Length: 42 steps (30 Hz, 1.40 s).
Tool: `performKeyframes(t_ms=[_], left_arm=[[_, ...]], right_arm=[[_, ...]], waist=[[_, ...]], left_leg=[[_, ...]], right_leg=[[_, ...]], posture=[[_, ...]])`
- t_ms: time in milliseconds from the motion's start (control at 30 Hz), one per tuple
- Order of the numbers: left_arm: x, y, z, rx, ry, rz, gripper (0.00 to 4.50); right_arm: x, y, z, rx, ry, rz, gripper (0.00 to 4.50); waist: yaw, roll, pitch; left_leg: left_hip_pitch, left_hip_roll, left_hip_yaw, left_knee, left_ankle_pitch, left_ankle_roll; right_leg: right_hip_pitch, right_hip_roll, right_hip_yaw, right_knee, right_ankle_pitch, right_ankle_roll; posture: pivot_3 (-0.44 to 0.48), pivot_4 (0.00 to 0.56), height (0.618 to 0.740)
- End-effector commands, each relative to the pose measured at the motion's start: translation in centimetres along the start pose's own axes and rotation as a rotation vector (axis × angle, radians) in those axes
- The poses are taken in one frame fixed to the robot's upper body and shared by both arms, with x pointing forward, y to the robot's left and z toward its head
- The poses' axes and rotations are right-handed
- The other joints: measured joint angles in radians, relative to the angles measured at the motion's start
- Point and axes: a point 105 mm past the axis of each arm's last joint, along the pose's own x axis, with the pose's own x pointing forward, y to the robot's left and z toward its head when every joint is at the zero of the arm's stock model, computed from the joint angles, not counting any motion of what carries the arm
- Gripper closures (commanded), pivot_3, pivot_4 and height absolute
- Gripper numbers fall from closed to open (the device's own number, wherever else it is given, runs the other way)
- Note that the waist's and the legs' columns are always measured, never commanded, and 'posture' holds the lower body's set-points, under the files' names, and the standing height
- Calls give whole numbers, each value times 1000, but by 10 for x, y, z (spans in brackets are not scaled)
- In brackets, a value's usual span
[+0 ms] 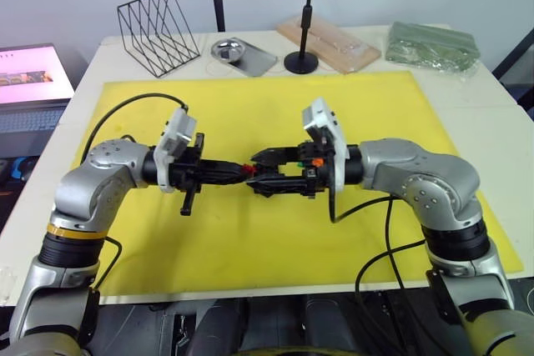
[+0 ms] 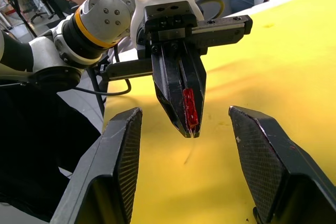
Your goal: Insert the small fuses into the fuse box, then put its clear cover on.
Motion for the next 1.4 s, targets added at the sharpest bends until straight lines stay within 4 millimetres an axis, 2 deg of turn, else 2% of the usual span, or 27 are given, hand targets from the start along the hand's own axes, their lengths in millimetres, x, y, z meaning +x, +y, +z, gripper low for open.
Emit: performKeyframes(t_ms=[33, 133, 167, 200, 400, 533, 733, 833, 967, 1000, 1233, 1400], left_arm=[[4, -5, 7, 38, 5, -25, 4500], [2, -4, 5, 35, 11, -22, 4500], [2, -4, 5, 32, 13, -22, 4500], [1, -5, 4, 31, 13, -22, 4500], [0, -8, 3, 23, 14, -27, 4500], [-6, -11, -7, -3, 84, -26, 4500], [-35, -6, -21, -4, 118, 134, 2562], [-36, -12, -25, 10, 108, 186, 1540], [-32, -9, -25, 95, 90, 267, 170], [-31, -7, -25, 101, 81, 285, 46], [-19, -3, -42, 126, 65, 350, 46], [-14, 1, -48, 133, 54, 366, 46]], right_arm=[[-2, 1, 11, -32, -39, 11, 2627], [-2, 1, 12, -28, -45, 12, 3645], [-2, 1, 12, -29, -42, 12, 4195], [-2, 1, 11, -31, -38, 12, 4375], [-2, 2, 10, -32, -33, 17, 4466], [-1, 2, 12, -44, -29, 19, 4466], [-5, 0, 14, -115, 37, -38, 4500], [-6, -8, 10, -199, 134, -107, 4500], [-8, -24, -2, -360, 294, -196, 4500], [-8, -25, -4, -378, 309, -199, 4500], [0, -26, -19, -423, 377, -166, 4500], [0, -29, -21, -451, 400, -161, 4500]], waist=[[0, 0, 0], [0, 0, 0], [0, 0, 0], [0, 0, 0], [0, 0, 0], [-2, 0, 0], [-1, 0, 0], [1, 1, 0], [4, 1, 0], [4, 0, 0], [0, 0, 0], [3, 0, 0]], left_leg=[[0, 0, 0, 0, 0, 0], [0, 0, 0, 0, 0, 0], [0, 0, 0, 0, 0, 0], [0, 0, 0, 0, 0, 0], [0, 0, 0, 0, 0, 0], [0, 0, 0, 0, 0, 0], [0, 0, 0, -1, 0, 0], [0, 0, 0, -2, 0, 0], [0, 0, 0, -2, 0, 0], [0, 0, 0, -2, 0, 0], [0, 1, 1, -3, 0, 0], [0, 1, 1, -4, 0, -1]], right_leg=[[0, 0, 0, 0, 0, 0], [0, 0, 0, 0, 0, 0], [0, 0, 0, 0, 0, 0], [0, 0, 0, 0, 0, 0], [0, 0, 0, 0, 0, 0], [0, 0, 0, 0, 0, 0], [0, 0, 0, -1, 0, 0], [0, 0, 0, -1, 0, 0], [0, -1, -1, -2, 0, 0], [0, -1, -1, -3, 0, 0], [0, 0, 0, -3, 0, 0], [0, 0, -1, -4, 0, -1]], posture=[[0, 150, 740], [0, 150, 740], [0, 150, 740], [0, 150, 740], [0, 150, 740], [0, 150, 740], [0, 150, 740], [0, 150, 740], [0, 150, 740], [0, 150, 740], [0, 150, 740], [0, 150, 740]])
